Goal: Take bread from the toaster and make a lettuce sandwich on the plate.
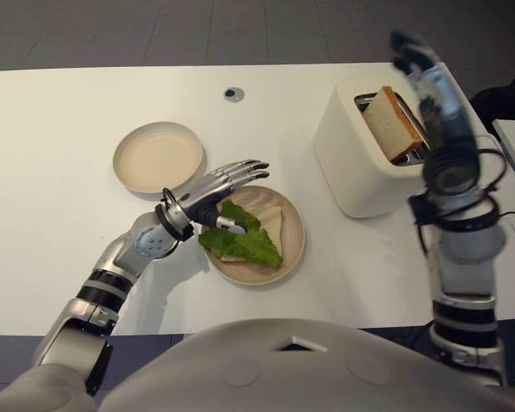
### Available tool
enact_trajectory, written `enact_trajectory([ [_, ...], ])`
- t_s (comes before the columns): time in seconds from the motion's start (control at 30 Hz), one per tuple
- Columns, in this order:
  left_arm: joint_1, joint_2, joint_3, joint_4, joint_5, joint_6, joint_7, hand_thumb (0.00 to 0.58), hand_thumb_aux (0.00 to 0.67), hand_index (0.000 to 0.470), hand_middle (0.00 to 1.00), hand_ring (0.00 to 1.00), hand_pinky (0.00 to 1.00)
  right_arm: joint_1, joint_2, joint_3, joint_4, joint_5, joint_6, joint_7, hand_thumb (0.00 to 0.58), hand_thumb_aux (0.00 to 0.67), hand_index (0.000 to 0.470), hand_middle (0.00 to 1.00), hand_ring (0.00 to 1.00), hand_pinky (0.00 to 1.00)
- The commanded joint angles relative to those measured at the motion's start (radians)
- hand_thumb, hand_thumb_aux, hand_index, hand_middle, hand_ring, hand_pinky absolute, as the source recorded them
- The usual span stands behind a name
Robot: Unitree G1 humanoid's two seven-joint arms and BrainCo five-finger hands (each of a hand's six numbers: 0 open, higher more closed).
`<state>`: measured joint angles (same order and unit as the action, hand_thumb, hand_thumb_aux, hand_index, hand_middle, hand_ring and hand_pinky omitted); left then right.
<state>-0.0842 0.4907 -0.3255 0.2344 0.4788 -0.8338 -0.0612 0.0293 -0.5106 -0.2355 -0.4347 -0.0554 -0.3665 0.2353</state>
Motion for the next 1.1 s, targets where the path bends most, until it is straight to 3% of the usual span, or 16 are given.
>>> enact_trajectory([
  [0.03, 0.004, -0.009, 0.0, 0.001, 0.012, 0.01, -0.011, 0.0, 0.0, 0.0, 0.0, 0.0, 0.0, -0.012, -0.174, -0.059, 0.103, -0.156, 0.147, 0.085, 0.0, 0.0, 0.0, 0.0, 0.0, 0.0],
  [0.23, 0.004, -0.024, -0.007, 0.014, 0.029, 0.017, -0.01, 0.0, 0.0, 0.0, 0.0, 0.0, 0.0, -0.015, -0.392, -0.003, 0.167, -0.367, 0.26, 0.241, 0.0, 0.0, 0.0, 0.0, 0.0, 0.0],
  [0.6, 0.003, -0.03, -0.018, 0.042, 0.045, 0.008, -0.014, 0.0, 0.0, 0.0, 0.0, 0.0, 0.0, -0.091, -0.43, 0.207, 0.272, -0.622, 0.297, 0.254, 0.0, 0.0, 0.0, 0.0, 0.0, 0.0],
  [0.67, 0.001, -0.035, -0.022, 0.047, 0.049, 0.008, -0.013, 0.0, 0.0, 0.0, 0.0, 0.0, 0.0, -0.098, -0.41, 0.221, 0.26, -0.624, 0.298, 0.242, 0.079, 0.047, 0.033, 0.0, 0.0, 0.0],
  [0.73, 0.001, -0.035, -0.022, 0.049, 0.052, 0.009, -0.012, 0.0, 0.0, 0.0, 0.0, 0.0, 0.0, -0.105, -0.407, 0.211, 0.266, -0.634, 0.309, 0.22, 0.0, 0.0, 0.0, 0.0, 0.0, 0.0],
  [1.0, 0.0, -0.028, -0.017, 0.06, 0.054, 0.005, -0.008, 0.0, 0.0, 0.0, 0.0, 0.0, 0.0, -0.11, -0.406, 0.172, 0.252, -0.61, 0.318, 0.181, 0.0, 0.0, 0.0, 0.0, 0.0, 0.0],
  [1.03, -0.001, -0.028, -0.018, 0.061, 0.054, 0.004, -0.008, 0.0, 0.0, 0.0, 0.0, 0.0, 0.0, -0.112, -0.401, 0.182, 0.252, -0.613, 0.315, 0.182, 0.325, 0.226, 0.159, 0.01, 0.01, 0.01],
  [1.07, -0.002, -0.028, -0.018, 0.063, 0.055, 0.003, -0.008, 0.0, 0.0, 0.0, 0.0, 0.0, 0.0, -0.116, -0.394, 0.189, 0.249, -0.613, 0.315, 0.179, 0.506, 0.431, 0.302, 0.07, 0.07, 0.07],
  [1.1, -0.004, -0.028, -0.019, 0.065, 0.055, 0.003, -0.009, 0.0, 0.0, 0.0, 0.0, 0.0, 0.0, -0.122, -0.387, 0.191, 0.242, -0.61, 0.316, 0.176, 0.577, 0.625, 0.439, 0.12, 0.12, 0.12],
])
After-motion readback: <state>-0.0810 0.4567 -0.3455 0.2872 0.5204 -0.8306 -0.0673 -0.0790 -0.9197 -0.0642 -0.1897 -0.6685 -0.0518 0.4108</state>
